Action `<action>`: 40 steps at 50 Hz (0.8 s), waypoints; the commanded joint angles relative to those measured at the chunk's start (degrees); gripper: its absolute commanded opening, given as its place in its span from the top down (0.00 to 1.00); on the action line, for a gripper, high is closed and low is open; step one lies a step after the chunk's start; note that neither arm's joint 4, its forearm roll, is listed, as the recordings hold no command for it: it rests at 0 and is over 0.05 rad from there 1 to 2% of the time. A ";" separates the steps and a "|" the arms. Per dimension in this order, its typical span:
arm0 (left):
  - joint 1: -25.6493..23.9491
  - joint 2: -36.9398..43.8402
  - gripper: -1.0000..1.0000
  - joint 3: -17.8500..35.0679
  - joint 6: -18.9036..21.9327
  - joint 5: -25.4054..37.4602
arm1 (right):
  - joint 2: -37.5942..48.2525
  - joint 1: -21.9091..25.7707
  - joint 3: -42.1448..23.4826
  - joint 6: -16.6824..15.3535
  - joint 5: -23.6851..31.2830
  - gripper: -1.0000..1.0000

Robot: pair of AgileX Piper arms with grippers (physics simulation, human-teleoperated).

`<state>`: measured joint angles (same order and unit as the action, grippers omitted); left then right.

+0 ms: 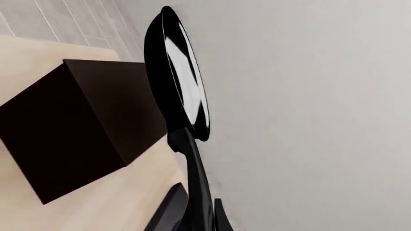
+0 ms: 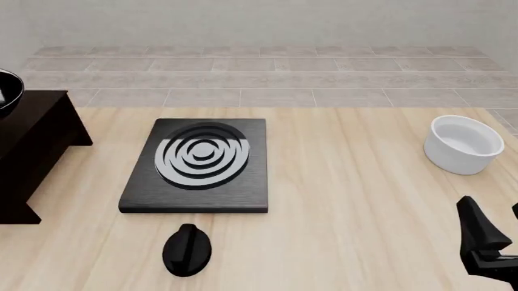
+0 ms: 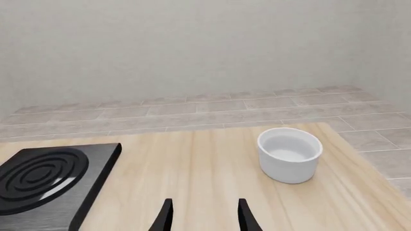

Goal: Put the frying pan on top of the cabinet.

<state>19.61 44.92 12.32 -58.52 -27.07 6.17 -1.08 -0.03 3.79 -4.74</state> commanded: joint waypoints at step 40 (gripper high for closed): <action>0.47 10.68 1.00 0.11 -0.73 -9.54 | 0.20 -0.16 0.00 0.05 -0.11 0.00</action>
<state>19.92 54.47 11.26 -59.36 -34.26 6.31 -1.24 -0.03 3.82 -4.82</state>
